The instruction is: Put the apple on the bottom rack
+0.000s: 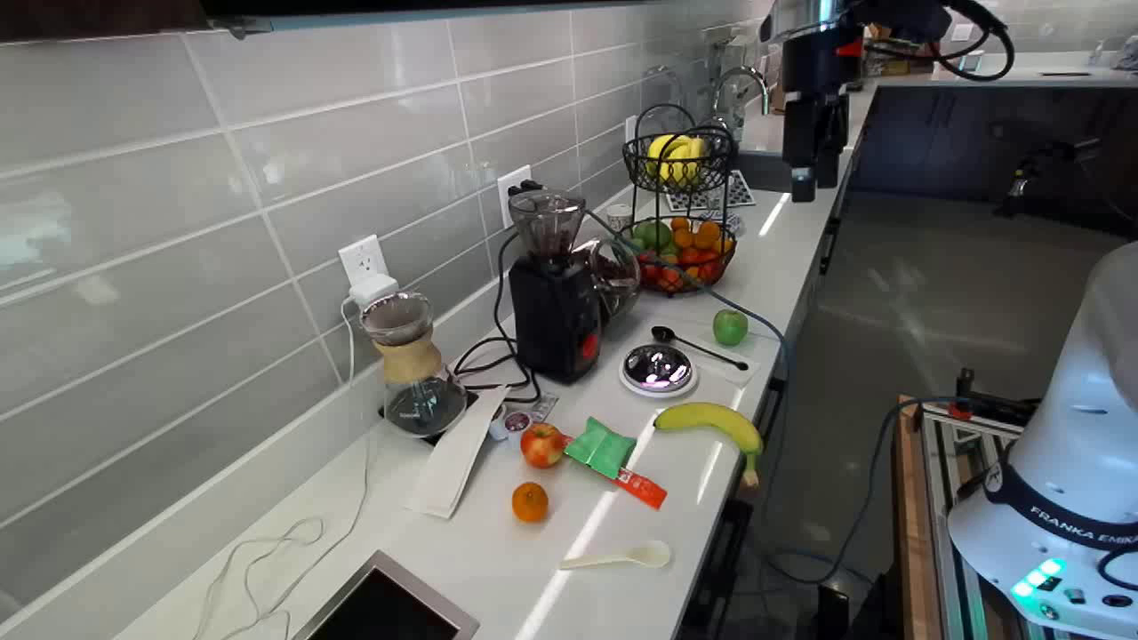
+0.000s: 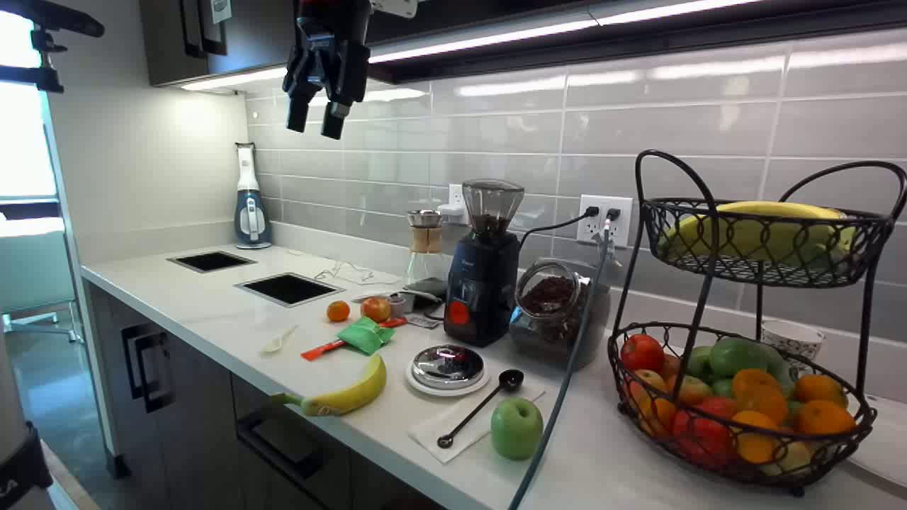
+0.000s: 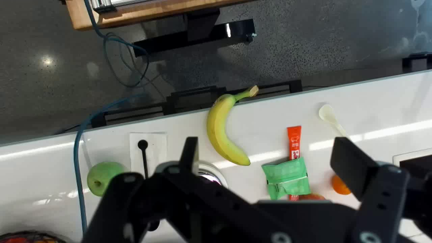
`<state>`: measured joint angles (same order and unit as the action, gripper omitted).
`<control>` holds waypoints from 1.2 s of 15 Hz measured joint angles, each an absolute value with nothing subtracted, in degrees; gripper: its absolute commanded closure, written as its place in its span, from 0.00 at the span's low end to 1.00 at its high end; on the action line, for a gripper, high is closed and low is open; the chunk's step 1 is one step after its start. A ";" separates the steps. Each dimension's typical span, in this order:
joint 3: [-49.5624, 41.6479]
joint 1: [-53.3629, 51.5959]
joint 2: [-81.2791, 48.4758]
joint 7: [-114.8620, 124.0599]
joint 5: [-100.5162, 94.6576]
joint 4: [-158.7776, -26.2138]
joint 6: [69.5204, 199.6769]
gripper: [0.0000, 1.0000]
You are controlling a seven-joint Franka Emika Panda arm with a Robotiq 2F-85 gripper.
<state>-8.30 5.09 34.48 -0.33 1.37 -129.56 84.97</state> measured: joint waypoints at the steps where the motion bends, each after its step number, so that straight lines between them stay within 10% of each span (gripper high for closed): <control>1: -8.30 5.09 34.49 -0.33 1.37 -129.56 84.97 0.00; 18: -13.85 15.25 30.59 6.32 -0.17 -136.76 100.43 0.00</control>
